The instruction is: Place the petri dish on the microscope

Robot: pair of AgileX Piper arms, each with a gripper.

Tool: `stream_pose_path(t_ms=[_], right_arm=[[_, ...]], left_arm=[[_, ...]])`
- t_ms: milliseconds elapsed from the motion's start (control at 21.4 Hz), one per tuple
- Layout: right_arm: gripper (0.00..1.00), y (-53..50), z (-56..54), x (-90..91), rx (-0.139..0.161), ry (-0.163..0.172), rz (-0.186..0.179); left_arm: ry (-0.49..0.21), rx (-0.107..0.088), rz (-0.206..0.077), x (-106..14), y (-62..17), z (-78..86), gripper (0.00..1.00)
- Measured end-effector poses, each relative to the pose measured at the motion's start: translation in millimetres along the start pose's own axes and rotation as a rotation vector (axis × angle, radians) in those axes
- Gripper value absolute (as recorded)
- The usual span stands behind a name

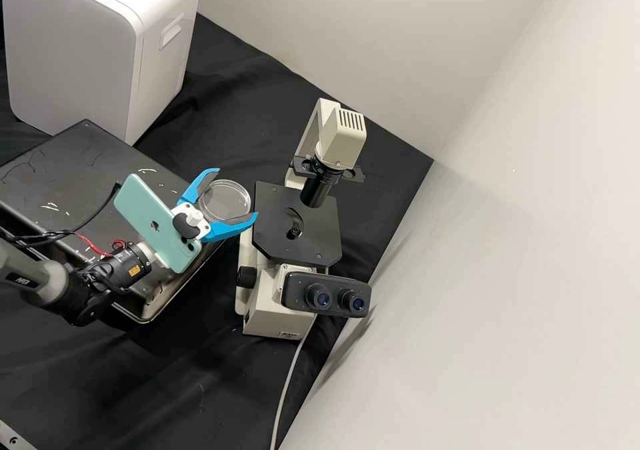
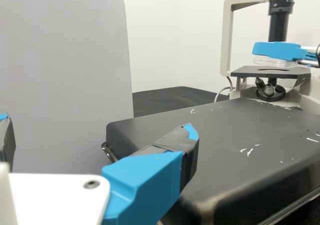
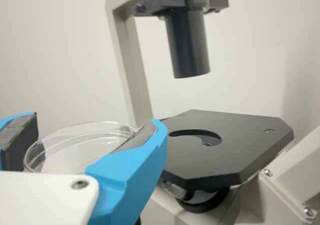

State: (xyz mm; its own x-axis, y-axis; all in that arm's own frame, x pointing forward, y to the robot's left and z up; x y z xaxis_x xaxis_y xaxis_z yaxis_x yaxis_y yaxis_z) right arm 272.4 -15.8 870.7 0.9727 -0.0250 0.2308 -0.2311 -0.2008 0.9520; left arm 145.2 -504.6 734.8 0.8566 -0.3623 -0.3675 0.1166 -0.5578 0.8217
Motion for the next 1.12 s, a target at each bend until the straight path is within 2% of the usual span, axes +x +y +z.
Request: stream_pose_path(t_ms=[327,700,934,1120], right_arm=[[0.00,2.9,20.0,18.5,-0.003,-0.087,-0.008],[0.00,6.7,30.3,30.8,-0.034,-0.103,0.007],[0.00,17.2,33.8,32.6,-0.039,-0.114,0.038],[0.00,17.5,38.0,34.5,-0.039,-0.134,0.033]], left_arm=[[0.000,0.000,-0.001,0.1,-0.2,0.0,1.00],[0.002,0.001,-0.010,0.6,-1.7,-0.3,1.00],[0.002,0.001,-0.010,0.6,-1.7,-0.3,1.00],[0.002,0.001,-0.010,0.6,-1.7,-0.3,1.00]])
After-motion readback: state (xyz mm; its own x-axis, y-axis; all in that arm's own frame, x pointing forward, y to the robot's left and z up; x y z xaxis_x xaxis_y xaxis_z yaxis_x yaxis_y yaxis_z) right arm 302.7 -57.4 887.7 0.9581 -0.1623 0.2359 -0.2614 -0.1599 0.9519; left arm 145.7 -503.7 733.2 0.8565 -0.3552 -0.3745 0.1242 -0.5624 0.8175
